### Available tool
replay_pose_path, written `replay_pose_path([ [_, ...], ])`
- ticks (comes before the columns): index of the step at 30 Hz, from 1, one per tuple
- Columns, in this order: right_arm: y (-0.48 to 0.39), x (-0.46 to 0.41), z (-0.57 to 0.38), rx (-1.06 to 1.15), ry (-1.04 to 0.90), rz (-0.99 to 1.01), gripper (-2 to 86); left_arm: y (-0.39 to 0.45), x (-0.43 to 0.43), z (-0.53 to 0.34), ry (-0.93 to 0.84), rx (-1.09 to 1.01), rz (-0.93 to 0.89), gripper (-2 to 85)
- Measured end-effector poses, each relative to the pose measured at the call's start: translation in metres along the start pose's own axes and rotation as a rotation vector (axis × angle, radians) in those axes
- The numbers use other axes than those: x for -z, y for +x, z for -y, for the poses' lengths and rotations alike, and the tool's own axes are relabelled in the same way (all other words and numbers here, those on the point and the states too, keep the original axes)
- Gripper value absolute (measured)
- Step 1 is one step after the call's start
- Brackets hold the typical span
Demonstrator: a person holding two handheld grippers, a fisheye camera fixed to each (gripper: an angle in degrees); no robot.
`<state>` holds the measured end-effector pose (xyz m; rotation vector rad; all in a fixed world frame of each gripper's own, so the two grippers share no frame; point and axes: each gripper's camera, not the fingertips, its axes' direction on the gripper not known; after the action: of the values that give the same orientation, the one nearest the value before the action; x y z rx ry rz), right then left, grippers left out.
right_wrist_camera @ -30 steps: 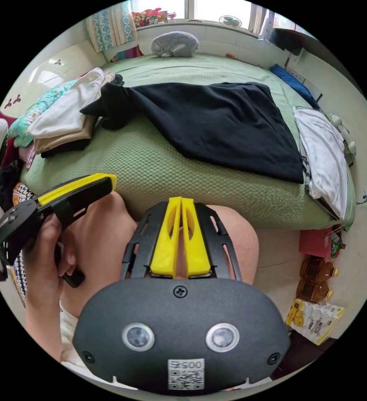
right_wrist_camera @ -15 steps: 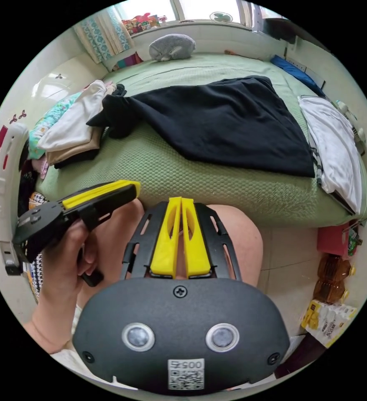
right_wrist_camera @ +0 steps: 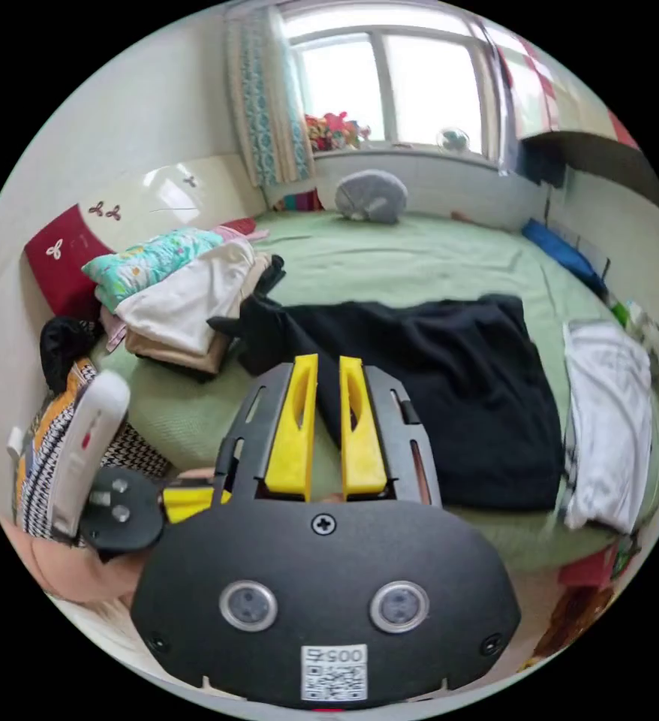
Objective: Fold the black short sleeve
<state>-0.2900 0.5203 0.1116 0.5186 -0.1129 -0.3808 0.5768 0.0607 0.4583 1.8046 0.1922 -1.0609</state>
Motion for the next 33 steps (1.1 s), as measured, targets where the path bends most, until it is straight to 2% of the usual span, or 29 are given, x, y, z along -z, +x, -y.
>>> replay_pose_path([
  [4,0.003,-0.043,0.068,0.092,-0.057,0.044,8.4,-0.006,-0.004,0.003,0.002,-0.014,-0.003,-0.2],
  [6,0.004,-0.071,0.096,0.094,-0.130,0.037,9.7,-0.009,-0.005,0.005,0.006,-0.015,-0.007,-0.2],
  [8,0.002,-0.112,0.124,0.092,-0.282,0.063,10.8,-0.014,-0.006,0.007,0.009,-0.016,-0.023,-0.2],
  [12,-0.005,-0.169,0.136,0.021,-0.467,0.128,11.2,-0.022,-0.008,0.010,0.018,-0.018,-0.058,-0.2],
  [14,-0.019,-0.194,0.124,0.055,-0.530,0.078,9.5,-0.027,-0.007,0.011,0.038,-0.025,-0.083,-0.2],
  [18,-0.030,-0.190,0.103,0.086,-0.436,-0.031,5.4,-0.035,-0.009,0.015,0.037,-0.028,-0.114,-0.3],
  [21,-0.026,-0.172,0.094,0.113,-0.440,-0.062,0.1,-0.041,-0.010,0.019,0.036,-0.025,-0.139,-0.3],
  [24,-0.021,-0.110,0.089,0.157,-0.260,-0.077,-0.9,-0.045,-0.011,0.023,0.034,-0.019,-0.144,-0.3],
  [29,0.009,0.048,0.055,0.098,-0.032,-0.030,-1.1,-0.055,-0.010,0.030,0.054,0.027,-0.170,-0.3],
  [33,0.030,0.144,-0.002,0.047,0.017,-0.039,-1.1,-0.058,-0.004,0.032,0.098,0.050,-0.188,-0.3],
])
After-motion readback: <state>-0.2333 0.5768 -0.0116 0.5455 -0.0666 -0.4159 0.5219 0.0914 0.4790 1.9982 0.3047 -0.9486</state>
